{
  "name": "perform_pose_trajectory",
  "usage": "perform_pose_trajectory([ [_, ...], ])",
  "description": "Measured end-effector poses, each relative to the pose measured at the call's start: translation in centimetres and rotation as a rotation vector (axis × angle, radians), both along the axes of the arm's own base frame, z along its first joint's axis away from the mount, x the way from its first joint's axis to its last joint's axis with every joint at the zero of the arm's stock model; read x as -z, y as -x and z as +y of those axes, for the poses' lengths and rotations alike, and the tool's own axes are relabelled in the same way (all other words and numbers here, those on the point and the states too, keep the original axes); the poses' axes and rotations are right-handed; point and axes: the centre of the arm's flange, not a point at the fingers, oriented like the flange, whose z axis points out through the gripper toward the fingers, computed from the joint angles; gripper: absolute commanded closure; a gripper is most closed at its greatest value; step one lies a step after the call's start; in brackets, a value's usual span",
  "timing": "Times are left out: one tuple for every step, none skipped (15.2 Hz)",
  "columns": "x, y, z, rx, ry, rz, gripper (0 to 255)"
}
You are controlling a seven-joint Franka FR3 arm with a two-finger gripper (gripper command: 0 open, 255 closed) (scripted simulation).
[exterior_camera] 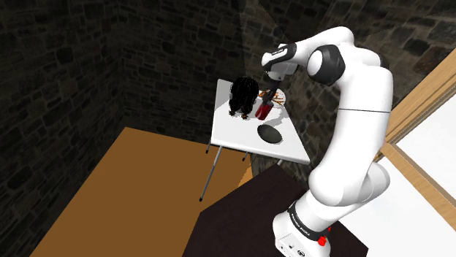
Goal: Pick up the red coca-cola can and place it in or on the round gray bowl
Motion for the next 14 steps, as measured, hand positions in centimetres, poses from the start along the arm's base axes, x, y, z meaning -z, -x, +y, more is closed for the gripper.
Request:
perform_pose_trajectory([
  [-0.2,0.9,-0.9,0.0,0.001,0.0,255],
  [-0.4,1.8,-1.6,0.0,0.0,0.0,255],
  [-0.7,2.7,-2.4,0.0,0.0,0.0,255],
  [-0.8,3.6,-3.5,0.0,0.0,0.0,255],
  [-1.2,4.7,-4.1,0.0,0.0,0.0,255],
  [-1.5,5.7,-5.1,0.0,0.0,0.0,255],
  [-1.8,6.8,-5.9,0.001,0.0,0.0,255],
  [-1.6,7.3,-6.3,0.001,0.0,0.0,255],
  [-1.4,7.6,-6.5,0.0,0.0,0.0,255],
  [-1.0,7.7,-6.7,0.0,0.0,0.0,255],
  [-0.5,7.7,-6.7,0.0,0.0,0.0,255],
  [0.0,7.8,-6.8,0.0,0.0,0.0,255],
  [0.5,7.8,-6.8,-0.001,0.0,0.0,255],
  [1.0,7.9,-6.7,-0.001,0.0,0.0,255],
])
